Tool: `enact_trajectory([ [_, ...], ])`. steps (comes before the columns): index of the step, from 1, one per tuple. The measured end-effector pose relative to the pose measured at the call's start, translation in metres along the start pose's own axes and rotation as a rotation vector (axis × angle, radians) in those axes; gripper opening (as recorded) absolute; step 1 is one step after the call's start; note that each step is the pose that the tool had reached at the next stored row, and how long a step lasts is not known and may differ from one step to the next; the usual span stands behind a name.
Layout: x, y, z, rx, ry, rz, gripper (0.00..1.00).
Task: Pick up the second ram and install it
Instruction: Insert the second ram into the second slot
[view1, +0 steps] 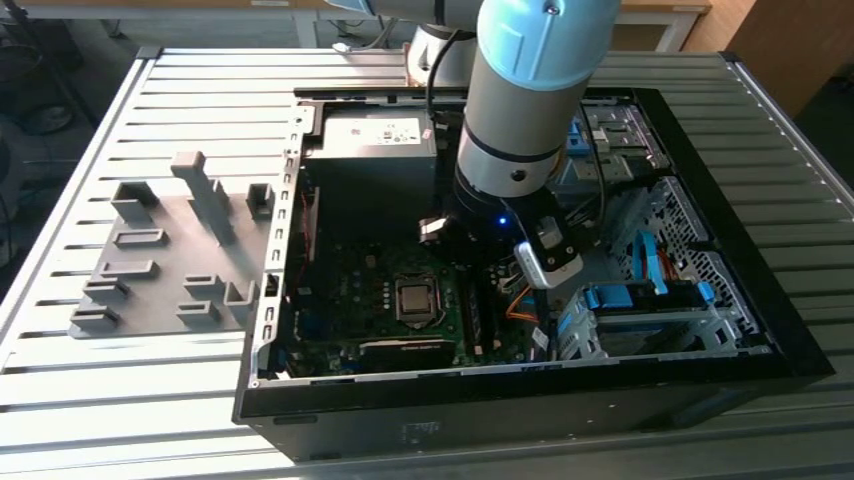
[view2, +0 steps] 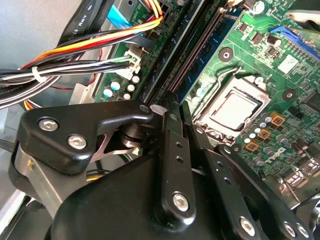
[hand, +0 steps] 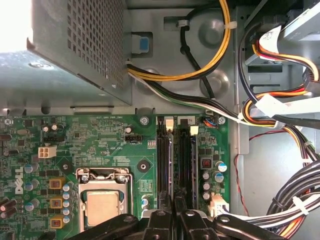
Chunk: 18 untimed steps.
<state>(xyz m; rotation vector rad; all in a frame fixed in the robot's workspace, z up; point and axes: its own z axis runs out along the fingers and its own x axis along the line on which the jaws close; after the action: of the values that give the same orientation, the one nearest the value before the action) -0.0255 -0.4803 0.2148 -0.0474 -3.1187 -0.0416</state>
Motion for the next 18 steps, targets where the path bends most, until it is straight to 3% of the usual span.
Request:
enact_trajectory([
  [12, -0.0001, -0.0001, 0.0041, -0.0028, 0.0001, 0.000, 0.14],
  [18, 0.0001, 0.0001, -0.0027, -0.0042, 0.0000, 0.000, 0.14],
])
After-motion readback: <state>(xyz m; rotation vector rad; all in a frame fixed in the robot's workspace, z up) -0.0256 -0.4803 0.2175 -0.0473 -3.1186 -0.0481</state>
